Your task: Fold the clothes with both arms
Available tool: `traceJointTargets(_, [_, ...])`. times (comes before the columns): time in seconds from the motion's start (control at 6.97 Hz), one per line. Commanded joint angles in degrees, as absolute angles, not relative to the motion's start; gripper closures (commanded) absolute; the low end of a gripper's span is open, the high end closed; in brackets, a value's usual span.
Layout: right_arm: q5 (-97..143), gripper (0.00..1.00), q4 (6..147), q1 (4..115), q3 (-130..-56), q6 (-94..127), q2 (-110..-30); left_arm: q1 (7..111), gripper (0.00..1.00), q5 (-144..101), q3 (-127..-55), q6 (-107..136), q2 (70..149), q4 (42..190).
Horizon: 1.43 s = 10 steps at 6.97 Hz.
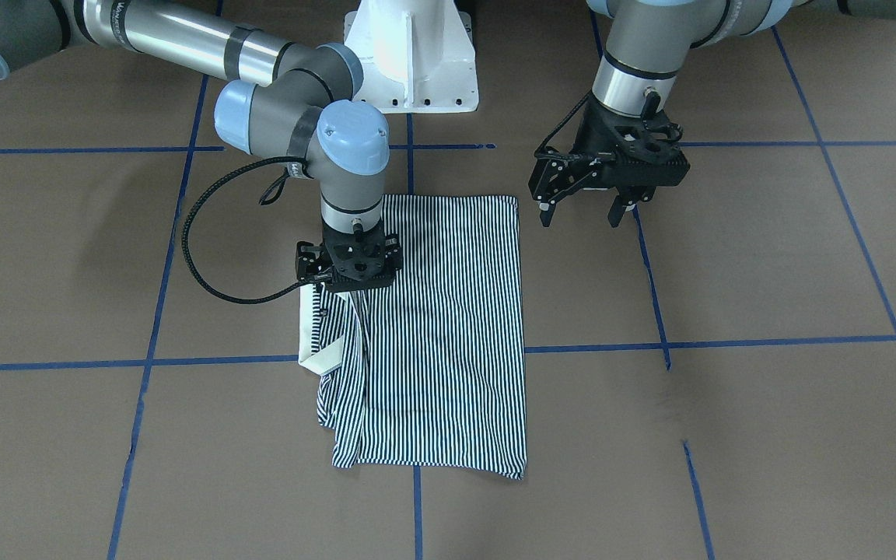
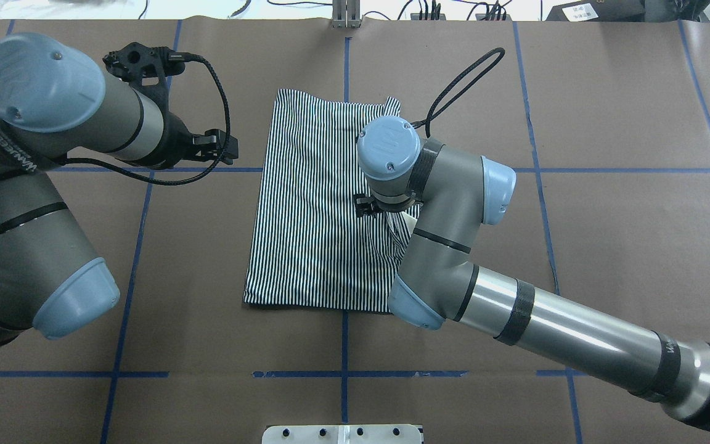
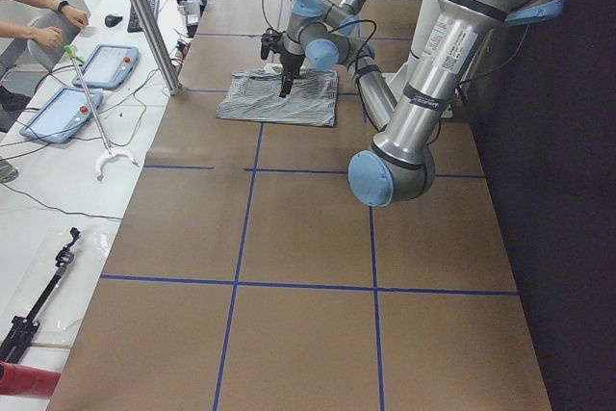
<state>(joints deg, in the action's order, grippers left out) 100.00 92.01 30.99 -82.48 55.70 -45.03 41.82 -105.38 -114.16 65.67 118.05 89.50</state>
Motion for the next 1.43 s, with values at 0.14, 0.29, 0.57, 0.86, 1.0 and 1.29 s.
traceJointTargets(0.14, [100.02, 0.0, 92.19, 31.82, -82.0, 52.74, -45.96, 41.75, 0.0, -105.38, -114.08, 65.65, 118.04, 89.56])
traceJointTargets(0.29, [100.28, 0.0, 92.2, 31.82, -82.18, 52.73, -46.4, 41.75, 0.0, -105.38, -114.0, 65.65, 118.12, 89.56])
traceJointTargets(0.57, [100.72, 0.0, 92.29, 33.04, -82.18, 52.65, -46.58, 41.66, 0.0, -105.38, -114.08, 65.65, 118.21, 89.56])
traceJointTargets(0.86, [100.72, 0.0, 92.46, 35.06, -83.31, 48.27, -49.46, 41.57, 0.0, -105.47, -113.99, 65.65, 118.47, 89.56])
traceJointTargets(1.0, [100.72, 0.0, 92.11, 35.76, -85.23, 46.86, -53.05, 41.57, 0.0, -105.47, -113.99, 66.0, 118.74, 89.56])
traceJointTargets(1.29, [103.34, 0.0, 93.94, 38.14, -89.2, 45.09, -53.19, 41.66, 0.0, -105.47, -113.82, 65.57, 118.57, 89.65])
